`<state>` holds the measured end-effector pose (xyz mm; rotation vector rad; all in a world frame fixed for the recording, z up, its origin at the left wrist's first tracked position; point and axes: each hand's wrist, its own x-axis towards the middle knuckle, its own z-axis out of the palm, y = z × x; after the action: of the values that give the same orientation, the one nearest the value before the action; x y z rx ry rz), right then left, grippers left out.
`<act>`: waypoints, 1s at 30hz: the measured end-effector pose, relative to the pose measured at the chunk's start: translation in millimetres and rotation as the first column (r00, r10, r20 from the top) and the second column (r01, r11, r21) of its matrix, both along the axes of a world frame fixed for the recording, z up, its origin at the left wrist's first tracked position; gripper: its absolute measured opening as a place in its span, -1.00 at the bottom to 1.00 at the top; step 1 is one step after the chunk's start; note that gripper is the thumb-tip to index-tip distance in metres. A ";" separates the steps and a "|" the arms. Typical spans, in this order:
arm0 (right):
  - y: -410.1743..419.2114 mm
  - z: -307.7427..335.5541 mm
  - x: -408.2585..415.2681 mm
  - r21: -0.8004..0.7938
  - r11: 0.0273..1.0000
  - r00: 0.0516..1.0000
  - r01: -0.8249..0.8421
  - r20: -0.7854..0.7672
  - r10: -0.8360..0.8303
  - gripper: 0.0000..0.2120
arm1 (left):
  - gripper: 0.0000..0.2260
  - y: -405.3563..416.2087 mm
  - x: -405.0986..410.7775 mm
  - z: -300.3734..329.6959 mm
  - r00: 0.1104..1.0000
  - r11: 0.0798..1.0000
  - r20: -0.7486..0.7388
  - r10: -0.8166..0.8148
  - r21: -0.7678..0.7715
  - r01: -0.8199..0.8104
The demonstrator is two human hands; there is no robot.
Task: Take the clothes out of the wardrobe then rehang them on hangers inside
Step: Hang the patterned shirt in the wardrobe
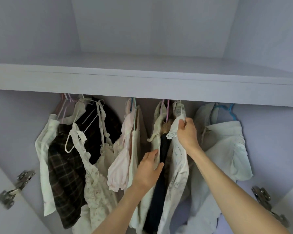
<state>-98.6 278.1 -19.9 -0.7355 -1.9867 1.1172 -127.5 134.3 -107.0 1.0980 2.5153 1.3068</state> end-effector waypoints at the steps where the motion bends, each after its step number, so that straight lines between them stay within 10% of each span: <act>1: 2.8 -0.9 -4.3 -0.008 1.000 1.000 0.012 0.006 -0.012 -0.86 | -0.51 1.2 0.6 -0.7 1.000 1.000 -0.002 0.000 -0.003 0.000; 13: 29.4 -17.3 -30.3 0.188 0.982 0.973 0.003 0.226 -0.046 -0.80 | -0.54 10.0 3.7 -6.8 1.000 1.000 0.019 0.017 0.010 -0.017; 30: -1.4 -49.2 -13.8 0.003 0.952 0.920 -0.305 0.259 0.294 -0.52 | -0.47 -3.2 20.2 -15.7 0.947 0.969 0.209 -0.244 0.025 0.244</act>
<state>-112.4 276.7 -69.1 -0.5883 -2.3976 1.1977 -107.3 131.2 -122.6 1.1594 2.1506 1.2785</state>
